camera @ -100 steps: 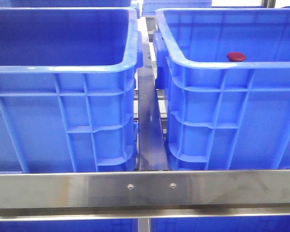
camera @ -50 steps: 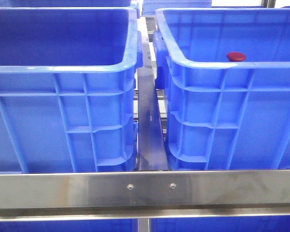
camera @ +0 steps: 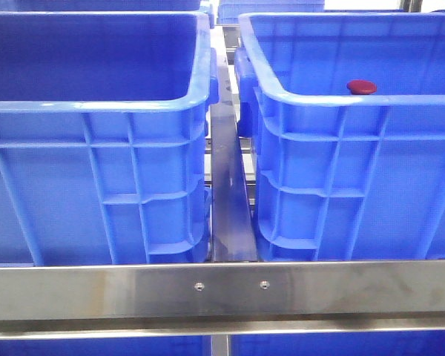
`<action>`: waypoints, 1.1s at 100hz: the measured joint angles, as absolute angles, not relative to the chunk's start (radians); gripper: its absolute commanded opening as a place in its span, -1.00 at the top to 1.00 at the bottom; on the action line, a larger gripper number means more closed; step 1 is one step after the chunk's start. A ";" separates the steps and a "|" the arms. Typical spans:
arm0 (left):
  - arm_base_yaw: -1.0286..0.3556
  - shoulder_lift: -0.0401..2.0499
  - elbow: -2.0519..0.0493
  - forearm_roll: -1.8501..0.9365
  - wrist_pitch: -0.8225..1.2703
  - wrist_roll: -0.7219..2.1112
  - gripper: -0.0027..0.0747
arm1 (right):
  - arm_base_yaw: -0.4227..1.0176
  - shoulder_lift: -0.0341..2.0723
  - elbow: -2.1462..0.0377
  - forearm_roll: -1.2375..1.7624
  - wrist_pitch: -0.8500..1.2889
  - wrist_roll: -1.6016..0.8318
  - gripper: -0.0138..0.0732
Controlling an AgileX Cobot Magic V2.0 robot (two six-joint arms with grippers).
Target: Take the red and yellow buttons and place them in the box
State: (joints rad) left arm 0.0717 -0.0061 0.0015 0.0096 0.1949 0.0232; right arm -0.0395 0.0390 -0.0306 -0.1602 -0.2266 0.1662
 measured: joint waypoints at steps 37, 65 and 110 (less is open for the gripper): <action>0.072 -0.006 0.002 0.010 0.195 0.023 0.98 | -0.011 -0.010 0.029 -0.098 -0.065 0.133 0.84; 0.072 -0.006 0.002 0.010 0.195 0.023 0.98 | -0.009 -0.010 0.029 -0.044 0.012 0.078 0.84; 0.072 -0.006 0.002 0.010 0.195 0.023 0.98 | -0.009 -0.010 0.029 -0.045 0.024 0.078 0.84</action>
